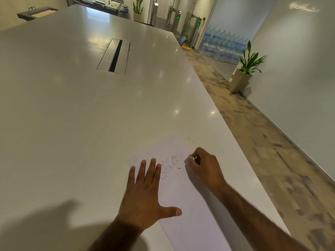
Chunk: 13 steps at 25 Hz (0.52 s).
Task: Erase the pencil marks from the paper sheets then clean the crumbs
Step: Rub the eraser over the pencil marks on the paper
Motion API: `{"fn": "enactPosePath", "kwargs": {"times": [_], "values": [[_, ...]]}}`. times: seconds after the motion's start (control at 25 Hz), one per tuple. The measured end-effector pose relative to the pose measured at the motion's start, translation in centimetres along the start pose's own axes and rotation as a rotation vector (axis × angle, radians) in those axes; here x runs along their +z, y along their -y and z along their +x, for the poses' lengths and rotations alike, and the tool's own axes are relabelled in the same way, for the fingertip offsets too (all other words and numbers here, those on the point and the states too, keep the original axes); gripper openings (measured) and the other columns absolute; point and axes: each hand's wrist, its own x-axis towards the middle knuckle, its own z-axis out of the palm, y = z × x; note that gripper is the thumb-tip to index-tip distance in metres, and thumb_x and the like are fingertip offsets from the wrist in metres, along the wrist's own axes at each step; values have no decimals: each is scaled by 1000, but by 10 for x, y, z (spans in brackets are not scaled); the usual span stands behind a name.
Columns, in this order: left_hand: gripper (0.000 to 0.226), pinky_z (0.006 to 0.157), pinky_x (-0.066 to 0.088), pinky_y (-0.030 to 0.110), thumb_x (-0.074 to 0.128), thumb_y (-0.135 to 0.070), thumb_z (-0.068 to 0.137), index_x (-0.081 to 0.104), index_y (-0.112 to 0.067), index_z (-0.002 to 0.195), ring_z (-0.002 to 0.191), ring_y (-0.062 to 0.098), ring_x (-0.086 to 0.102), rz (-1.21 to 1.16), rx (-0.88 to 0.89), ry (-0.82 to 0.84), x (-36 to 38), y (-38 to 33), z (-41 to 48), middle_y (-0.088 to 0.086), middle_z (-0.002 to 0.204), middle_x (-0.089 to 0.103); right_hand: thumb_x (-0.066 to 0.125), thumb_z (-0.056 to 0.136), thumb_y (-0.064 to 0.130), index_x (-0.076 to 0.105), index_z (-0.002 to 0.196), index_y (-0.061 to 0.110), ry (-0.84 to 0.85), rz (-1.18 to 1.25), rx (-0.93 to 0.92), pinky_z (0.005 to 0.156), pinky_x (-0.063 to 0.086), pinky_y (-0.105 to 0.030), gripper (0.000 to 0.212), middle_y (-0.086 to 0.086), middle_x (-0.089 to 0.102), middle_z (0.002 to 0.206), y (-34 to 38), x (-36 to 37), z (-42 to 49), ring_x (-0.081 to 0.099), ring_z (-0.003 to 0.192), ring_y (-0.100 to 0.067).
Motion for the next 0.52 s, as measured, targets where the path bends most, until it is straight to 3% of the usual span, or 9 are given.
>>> {"fn": "enactPosePath", "kwargs": {"times": [0.08, 0.16, 0.28, 0.36, 0.52], "values": [[141, 116, -31, 58, -13, -112, 39, -45, -27, 147, 143, 29, -47, 14, 2, -19, 2, 2, 0, -1, 156, -51, 58, 96, 36, 49, 75, 33, 100, -89, -114, 51, 40, -13, 23, 20, 60, 63, 7, 7, -22, 62, 60, -3], [141, 114, -34, 56, -10, -113, 42, -44, -26, 147, 143, 28, -47, 20, 6, -21, 2, 2, 0, -1, 156, -50, 60, 98, 34, 54, 79, 29, 74, -92, -63, 56, 44, -19, 20, 14, 62, 65, 10, 4, -24, 61, 60, -5], [141, 111, -38, 53, -6, -114, 43, -42, -28, 148, 142, 26, -48, 25, -1, -29, 2, 2, -1, -3, 156, -51, 68, 98, 19, 68, 84, 12, -108, 509, 166, 61, 53, -25, 16, -3, 70, 70, 4, -14, -25, 65, 62, -16], [137, 114, -34, 55, -5, -114, 43, -48, -30, 143, 143, 26, -49, 23, -7, -26, 2, 2, -1, -4, 154, -53, 62, 102, 14, 67, 91, 3, -100, 977, 286, 56, 52, -27, 16, -20, 67, 75, 3, -15, -44, 60, 59, -24], [135, 120, -26, 56, 0, -115, 49, -47, -31, 143, 144, 23, -47, 17, -13, -29, 2, 2, -2, -6, 155, -52, 48, 109, 11, 60, 103, -7, -85, 1227, 349, 49, 45, -32, 23, -35, 65, 88, -11, -5, -62, 57, 62, -30]]}}
